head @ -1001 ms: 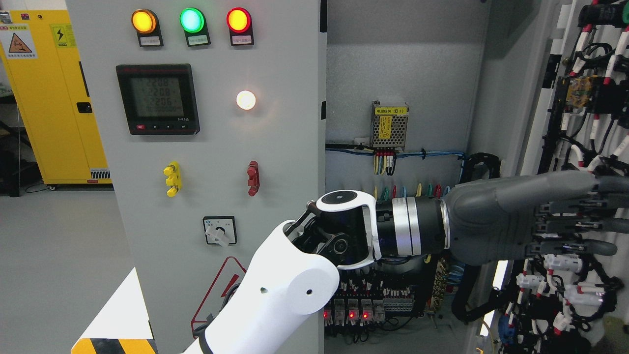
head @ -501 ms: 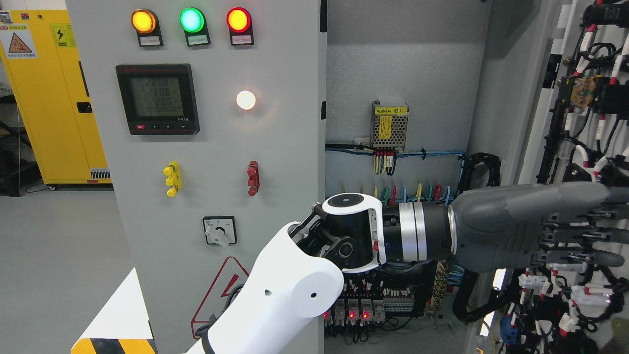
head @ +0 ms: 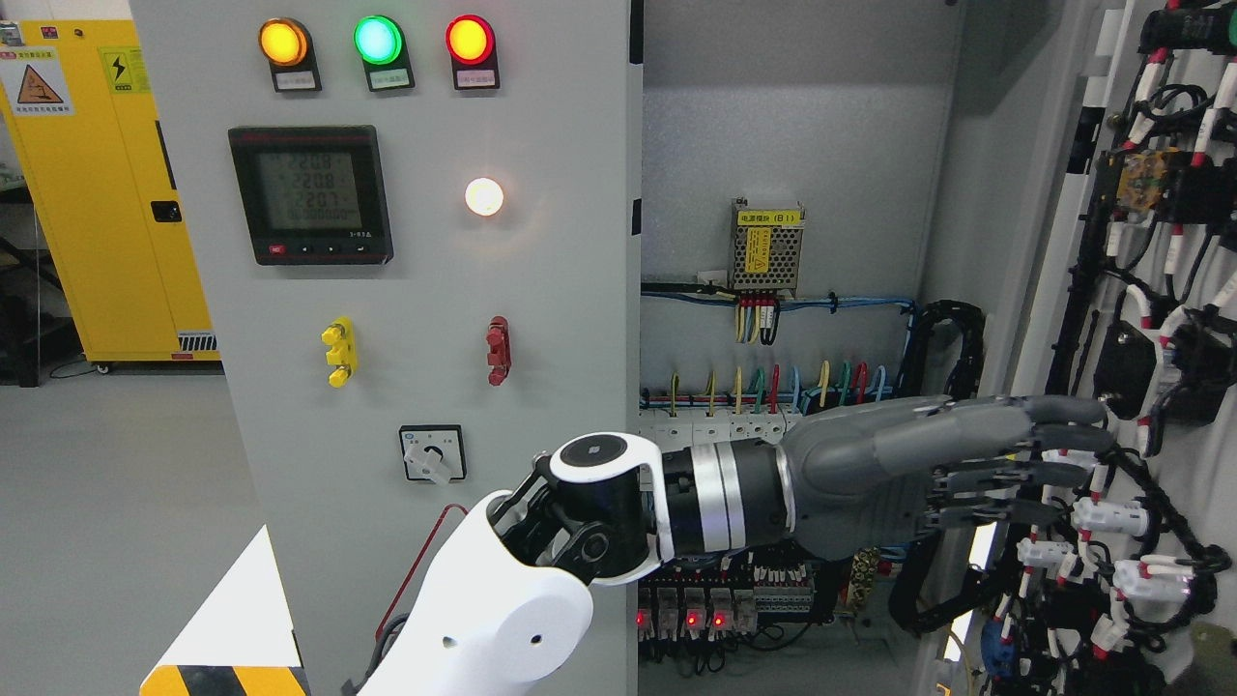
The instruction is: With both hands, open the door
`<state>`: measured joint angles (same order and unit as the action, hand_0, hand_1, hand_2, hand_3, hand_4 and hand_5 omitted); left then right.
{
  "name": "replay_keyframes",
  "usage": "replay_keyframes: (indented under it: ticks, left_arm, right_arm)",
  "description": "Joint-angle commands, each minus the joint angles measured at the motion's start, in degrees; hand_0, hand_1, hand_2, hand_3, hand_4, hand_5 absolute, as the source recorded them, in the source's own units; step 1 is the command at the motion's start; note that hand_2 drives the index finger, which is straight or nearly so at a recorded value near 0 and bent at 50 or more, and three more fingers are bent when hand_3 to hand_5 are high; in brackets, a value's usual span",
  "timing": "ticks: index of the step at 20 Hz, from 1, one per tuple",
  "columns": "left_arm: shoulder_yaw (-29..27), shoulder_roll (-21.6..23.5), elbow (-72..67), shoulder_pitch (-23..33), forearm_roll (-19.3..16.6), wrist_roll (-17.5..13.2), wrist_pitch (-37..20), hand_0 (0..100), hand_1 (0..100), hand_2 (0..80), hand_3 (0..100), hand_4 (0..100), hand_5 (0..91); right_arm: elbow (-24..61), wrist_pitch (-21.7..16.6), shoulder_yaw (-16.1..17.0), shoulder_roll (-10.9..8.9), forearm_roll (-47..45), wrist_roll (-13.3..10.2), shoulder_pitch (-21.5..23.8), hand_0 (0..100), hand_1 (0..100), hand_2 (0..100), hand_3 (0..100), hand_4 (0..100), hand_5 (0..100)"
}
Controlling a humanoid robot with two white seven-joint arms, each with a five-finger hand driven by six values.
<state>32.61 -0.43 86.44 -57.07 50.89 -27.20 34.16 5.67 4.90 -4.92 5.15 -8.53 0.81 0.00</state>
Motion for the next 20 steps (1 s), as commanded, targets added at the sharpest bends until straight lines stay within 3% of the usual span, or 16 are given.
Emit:
replay_keyframes:
  ticks: [1,5,8,11,17,20]
  left_arm:
    - [-4.6,8.9,15.2,15.5,-11.5,0.9,-0.2,12,56,0.0,0,0,0.0]
    - [-4.7,8.9,16.8,24.4,-16.5,1.7,-0.6,12,56,0.0,0,0,0.0]
    - [-4.6,9.0,16.8,33.5,-20.8,6.4,-0.8,12,56,0.0,0,0,0.0]
    - [-5.4,8.9,16.6,46.9,-23.8,10.0,-3.2,12,56,0.0,0,0,0.0]
    - [-13.1,9.5,11.9,71.6,-25.8,10.5,-6.4,12,56,0.0,0,0,0.0]
    - [-19.0,10.7,0.5,77.8,-26.8,10.5,-14.3,12,56,0.0,0,0,0.0]
  right_arm:
    - [0.0,0.0,0.0,0.03,0.0,0.0,1.0,0,50,4,0,0,0]
    - [0.0,0.0,0.0,0.03,0.0,0.0,1.0,0,50,4,0,0,0]
    - [0.0,0.0,0.0,0.03,0.0,0.0,1.0,0,50,4,0,0,0]
    - [0.0,0.0,0.0,0.03,0.0,0.0,1.0,0,50,4,0,0,0]
    - [0.0,-0.1,0.0,0.03,0.0,0.0,1.0,0,50,4,0,0,0]
    - [0.0,0.0,0.0,0.03,0.0,0.0,1.0,0,50,4,0,0,0]
